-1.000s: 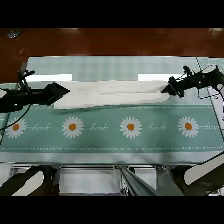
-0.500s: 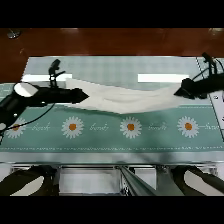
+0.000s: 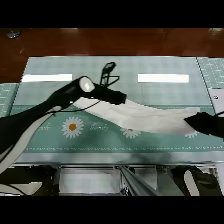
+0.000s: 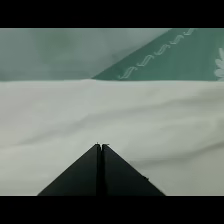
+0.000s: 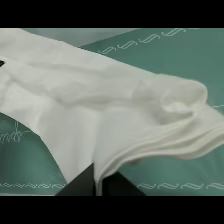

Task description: Fold the shirts.

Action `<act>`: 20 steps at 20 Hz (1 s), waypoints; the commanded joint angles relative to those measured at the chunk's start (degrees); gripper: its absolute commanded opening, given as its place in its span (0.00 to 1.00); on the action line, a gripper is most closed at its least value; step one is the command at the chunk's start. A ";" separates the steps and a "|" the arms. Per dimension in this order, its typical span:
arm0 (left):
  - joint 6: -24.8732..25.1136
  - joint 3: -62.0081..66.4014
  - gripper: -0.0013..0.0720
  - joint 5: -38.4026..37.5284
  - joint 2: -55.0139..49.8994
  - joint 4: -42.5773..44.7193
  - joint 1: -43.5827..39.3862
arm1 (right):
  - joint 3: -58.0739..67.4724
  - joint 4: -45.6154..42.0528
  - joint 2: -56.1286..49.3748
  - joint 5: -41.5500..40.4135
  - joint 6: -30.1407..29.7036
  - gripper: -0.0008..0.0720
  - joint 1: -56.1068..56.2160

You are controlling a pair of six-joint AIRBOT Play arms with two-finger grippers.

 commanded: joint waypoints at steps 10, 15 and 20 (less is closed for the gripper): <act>-1.03 13.46 0.05 -15.30 -13.49 -5.77 -19.32 | -0.74 10.45 -1.36 -9.49 -3.69 0.06 0.09; -1.92 15.37 0.05 -16.44 -7.56 -5.75 -4.76 | -0.72 15.13 -5.86 -11.17 -7.76 0.06 0.09; -3.21 15.37 0.05 -21.86 4.76 -1.77 18.25 | 1.29 24.13 -10.93 -16.94 -11.19 0.06 3.93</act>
